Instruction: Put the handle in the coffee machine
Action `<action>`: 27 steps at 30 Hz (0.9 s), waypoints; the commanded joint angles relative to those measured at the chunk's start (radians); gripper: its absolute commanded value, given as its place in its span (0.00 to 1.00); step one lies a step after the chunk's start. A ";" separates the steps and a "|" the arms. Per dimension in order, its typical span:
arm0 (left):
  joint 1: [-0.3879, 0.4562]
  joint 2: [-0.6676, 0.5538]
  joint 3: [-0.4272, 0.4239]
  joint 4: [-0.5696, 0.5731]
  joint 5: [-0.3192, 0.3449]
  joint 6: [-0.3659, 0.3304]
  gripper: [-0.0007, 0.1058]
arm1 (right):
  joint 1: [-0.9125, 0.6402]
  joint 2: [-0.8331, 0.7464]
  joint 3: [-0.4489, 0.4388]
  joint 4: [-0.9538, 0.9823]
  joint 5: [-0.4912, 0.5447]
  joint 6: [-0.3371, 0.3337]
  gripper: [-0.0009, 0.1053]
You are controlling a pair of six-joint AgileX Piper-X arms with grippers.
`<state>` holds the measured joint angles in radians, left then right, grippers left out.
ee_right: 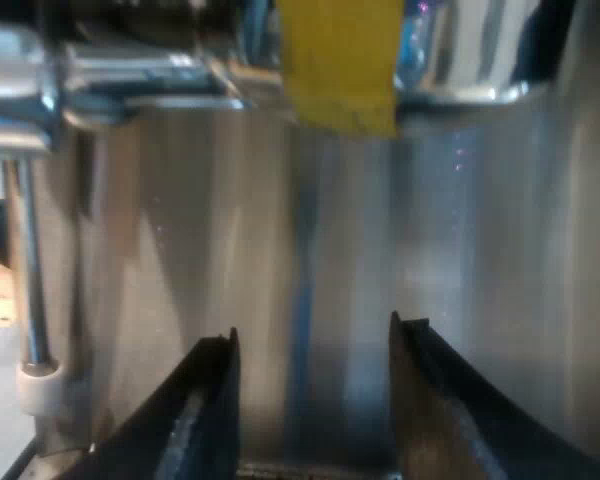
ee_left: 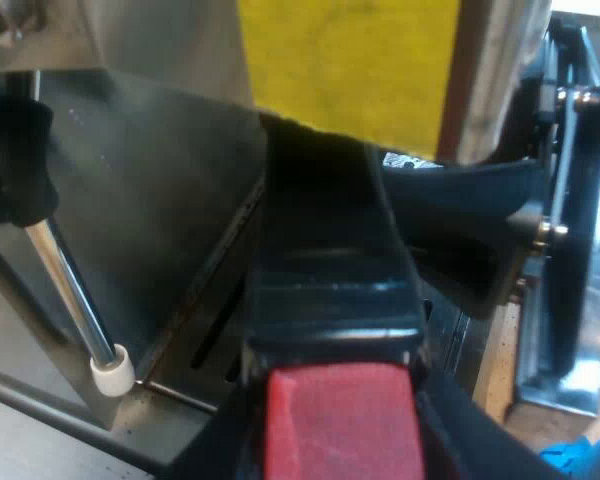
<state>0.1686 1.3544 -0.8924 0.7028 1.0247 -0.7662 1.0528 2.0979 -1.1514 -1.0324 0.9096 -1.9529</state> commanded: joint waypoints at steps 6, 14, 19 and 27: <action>-0.003 -0.033 -0.032 -0.057 0.207 -0.005 0.01 | -0.065 0.009 -0.080 -0.041 -0.035 -0.013 0.36; -0.003 -0.033 -0.032 -0.057 0.207 -0.012 0.01 | -0.070 0.009 -0.101 -0.118 -0.035 -0.082 0.36; -0.003 -0.033 -0.032 -0.057 0.207 -0.012 0.01 | -0.070 0.009 -0.103 -0.206 -0.039 -0.125 0.36; -0.003 -0.033 -0.032 -0.057 0.189 -0.012 0.01 | -0.070 0.007 -0.103 -0.275 -0.033 -0.174 0.36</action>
<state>0.1686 1.3544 -0.8924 0.7028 1.0175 -0.7685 0.9890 2.1301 -1.2412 -1.2046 0.8768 -2.1125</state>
